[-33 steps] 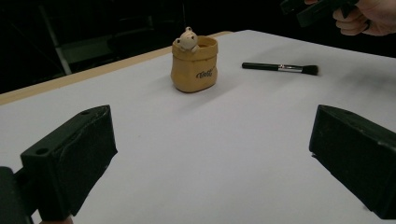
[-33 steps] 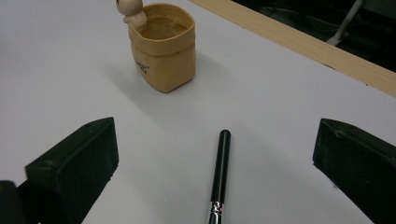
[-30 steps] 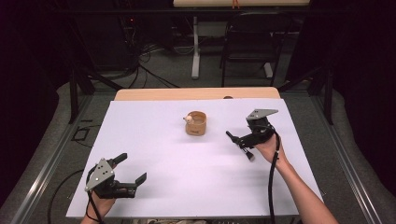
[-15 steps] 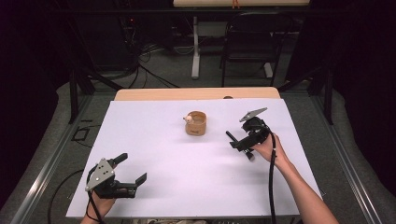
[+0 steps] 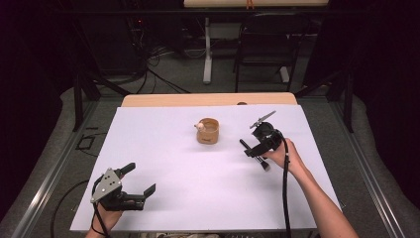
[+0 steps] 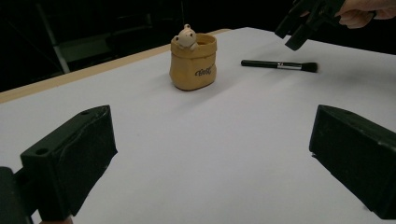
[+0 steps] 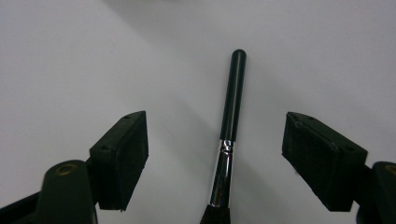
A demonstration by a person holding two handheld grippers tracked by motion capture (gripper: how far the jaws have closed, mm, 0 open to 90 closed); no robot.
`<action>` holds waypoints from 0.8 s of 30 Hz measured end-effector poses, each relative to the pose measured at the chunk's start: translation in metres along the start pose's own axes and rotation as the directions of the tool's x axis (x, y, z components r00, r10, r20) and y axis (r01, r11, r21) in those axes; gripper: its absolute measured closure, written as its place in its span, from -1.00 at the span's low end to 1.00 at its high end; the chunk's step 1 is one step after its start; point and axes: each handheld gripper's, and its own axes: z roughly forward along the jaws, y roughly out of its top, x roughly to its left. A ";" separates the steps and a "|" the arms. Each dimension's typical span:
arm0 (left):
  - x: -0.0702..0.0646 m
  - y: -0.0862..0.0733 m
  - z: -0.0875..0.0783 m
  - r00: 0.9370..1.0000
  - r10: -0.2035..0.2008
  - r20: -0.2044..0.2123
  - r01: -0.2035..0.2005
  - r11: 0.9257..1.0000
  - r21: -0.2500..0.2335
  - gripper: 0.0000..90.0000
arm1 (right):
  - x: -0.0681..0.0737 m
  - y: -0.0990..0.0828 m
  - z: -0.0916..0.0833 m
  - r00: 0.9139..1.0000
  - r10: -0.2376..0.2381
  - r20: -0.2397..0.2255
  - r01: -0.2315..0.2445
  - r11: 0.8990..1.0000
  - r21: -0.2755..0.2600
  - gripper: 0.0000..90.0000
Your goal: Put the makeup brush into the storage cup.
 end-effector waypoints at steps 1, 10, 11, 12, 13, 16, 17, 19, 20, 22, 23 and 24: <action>0.000 0.000 0.000 1.000 0.000 -0.001 0.000 1.000 0.001 -0.99 | 0.000 0.000 0.001 1.000 -0.001 -0.003 0.001 1.000 0.016 -0.46; 0.000 0.000 0.000 1.000 0.000 0.001 0.000 1.000 0.003 -0.99 | -0.003 -0.004 0.011 1.000 0.027 -0.003 -0.026 0.994 0.107 0.07; 0.000 0.000 0.000 1.000 0.000 0.000 0.000 1.000 0.000 -0.99 | -0.003 -0.003 0.010 1.000 0.030 -0.003 -0.030 0.990 0.135 0.11; 0.000 0.000 0.000 1.000 -0.001 0.000 0.001 1.000 0.001 -0.99 | -0.003 -0.004 0.012 1.000 0.029 -0.005 -0.028 0.990 0.140 0.15; 0.000 0.000 0.000 1.000 -0.001 0.000 0.001 1.000 0.002 -0.99 | -0.003 -0.004 0.013 1.000 0.030 -0.005 -0.029 0.987 0.161 0.18; 0.000 0.000 0.000 1.000 -0.002 -0.001 0.002 1.000 0.002 -0.99 | -0.002 -0.005 0.018 0.999 0.039 -0.005 -0.038 0.982 0.186 0.29; 0.000 0.000 0.000 1.000 -0.002 -0.002 0.002 1.000 0.001 -0.99 | -0.002 -0.005 0.019 0.999 0.037 -0.002 -0.036 0.980 0.198 0.31; 0.000 0.000 0.000 1.000 -0.001 -0.001 0.001 1.000 0.004 -0.99 | -0.001 -0.009 0.024 0.997 0.078 0.001 -0.077 0.988 0.135 0.39; 0.000 0.000 0.000 1.000 -0.002 0.000 0.002 1.000 0.003 -0.99 | -0.002 -0.008 0.024 0.999 0.053 0.002 -0.053 0.987 0.150 0.41; 0.000 0.000 0.001 1.000 0.001 0.000 -0.001 1.000 0.005 -0.99 | -0.003 -0.006 0.021 0.999 0.041 0.017 -0.043 0.972 0.231 0.46; 0.000 0.000 0.001 1.000 0.001 -0.001 -0.001 1.000 0.006 -0.99 | -0.002 -0.007 0.023 0.999 0.049 0.015 -0.051 0.977 0.208 0.48; 0.000 0.000 0.001 1.000 -0.001 -0.002 0.001 1.000 0.004 -0.99 | -0.002 -0.008 0.024 0.999 0.051 0.018 -0.054 0.976 0.212 0.51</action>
